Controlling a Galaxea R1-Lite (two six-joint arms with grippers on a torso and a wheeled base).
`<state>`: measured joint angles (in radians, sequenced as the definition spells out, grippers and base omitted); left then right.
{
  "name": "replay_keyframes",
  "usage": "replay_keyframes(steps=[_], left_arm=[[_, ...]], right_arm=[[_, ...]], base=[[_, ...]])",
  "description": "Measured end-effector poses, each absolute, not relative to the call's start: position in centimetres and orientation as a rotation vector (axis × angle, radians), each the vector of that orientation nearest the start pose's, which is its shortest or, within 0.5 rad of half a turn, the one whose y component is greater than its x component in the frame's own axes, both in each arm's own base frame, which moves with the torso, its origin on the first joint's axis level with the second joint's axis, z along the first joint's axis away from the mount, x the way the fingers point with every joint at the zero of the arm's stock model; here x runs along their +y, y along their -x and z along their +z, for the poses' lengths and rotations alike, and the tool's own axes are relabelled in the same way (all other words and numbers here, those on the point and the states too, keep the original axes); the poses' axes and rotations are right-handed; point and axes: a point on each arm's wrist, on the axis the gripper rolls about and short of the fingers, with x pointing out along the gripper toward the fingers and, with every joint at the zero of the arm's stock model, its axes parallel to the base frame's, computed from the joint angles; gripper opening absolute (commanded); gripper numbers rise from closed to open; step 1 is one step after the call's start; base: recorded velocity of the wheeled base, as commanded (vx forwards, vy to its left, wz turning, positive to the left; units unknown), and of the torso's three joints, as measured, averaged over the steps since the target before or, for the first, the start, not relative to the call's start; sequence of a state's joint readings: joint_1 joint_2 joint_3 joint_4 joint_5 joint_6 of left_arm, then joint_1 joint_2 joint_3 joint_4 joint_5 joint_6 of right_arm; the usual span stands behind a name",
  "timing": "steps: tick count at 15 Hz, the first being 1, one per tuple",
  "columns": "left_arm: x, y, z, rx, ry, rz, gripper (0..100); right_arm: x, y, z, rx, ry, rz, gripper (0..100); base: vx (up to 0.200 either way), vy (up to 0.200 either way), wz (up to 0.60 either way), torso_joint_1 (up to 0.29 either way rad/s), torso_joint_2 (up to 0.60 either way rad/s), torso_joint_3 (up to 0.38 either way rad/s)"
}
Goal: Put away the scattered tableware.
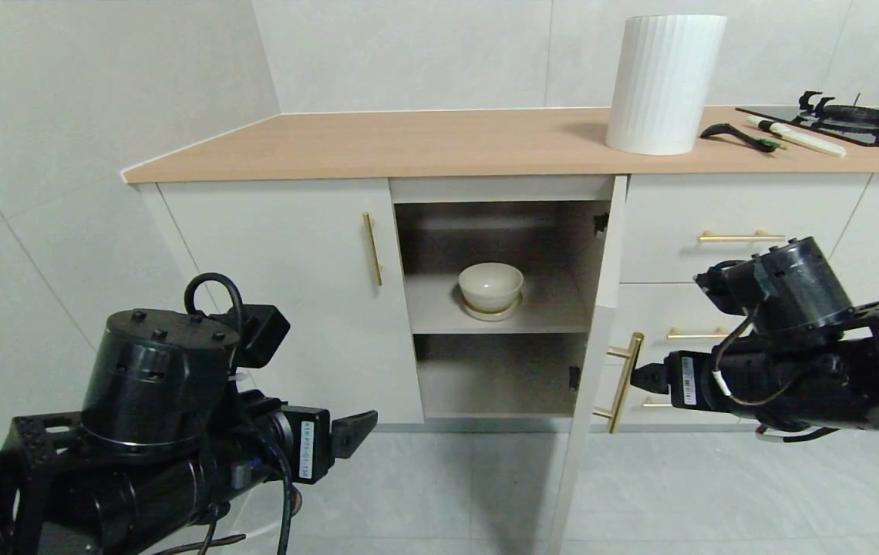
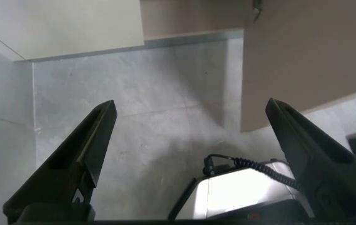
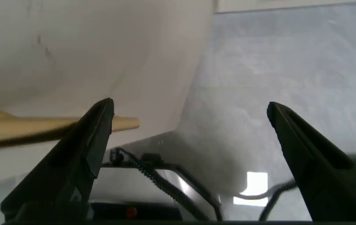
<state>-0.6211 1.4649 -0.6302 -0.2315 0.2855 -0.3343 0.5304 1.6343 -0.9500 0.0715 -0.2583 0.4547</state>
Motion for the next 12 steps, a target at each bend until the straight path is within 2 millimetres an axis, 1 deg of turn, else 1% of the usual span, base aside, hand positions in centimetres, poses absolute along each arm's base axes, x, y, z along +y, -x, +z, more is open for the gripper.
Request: replay_keyframes(steps=[3,5,8,12], left_arm=[[-12.5,-18.5,16.4,0.579,0.062,-0.232,100],[-12.5,-18.5,16.6,0.575,0.064,-0.232,100],[-12.4,-18.5,16.6,0.572,0.065,-0.232,100],[-12.5,-18.5,16.5,0.577,0.062,-0.232,100]], right_arm=[[15.8,-26.3,17.5,0.738,-0.138,0.137,100],[17.2,-27.4,17.1,0.757,-0.149,0.189,100],[18.1,-28.3,16.0,0.8,-0.156,0.229,100],[18.8,-30.4,14.6,0.739,-0.195,0.24,100]], base=[[0.0,0.0,0.0,0.0,0.0,0.0],[0.0,0.0,0.0,0.0,0.0,0.0],[0.0,0.0,0.0,0.0,0.0,0.0],[0.0,0.0,0.0,0.0,0.0,0.0]])
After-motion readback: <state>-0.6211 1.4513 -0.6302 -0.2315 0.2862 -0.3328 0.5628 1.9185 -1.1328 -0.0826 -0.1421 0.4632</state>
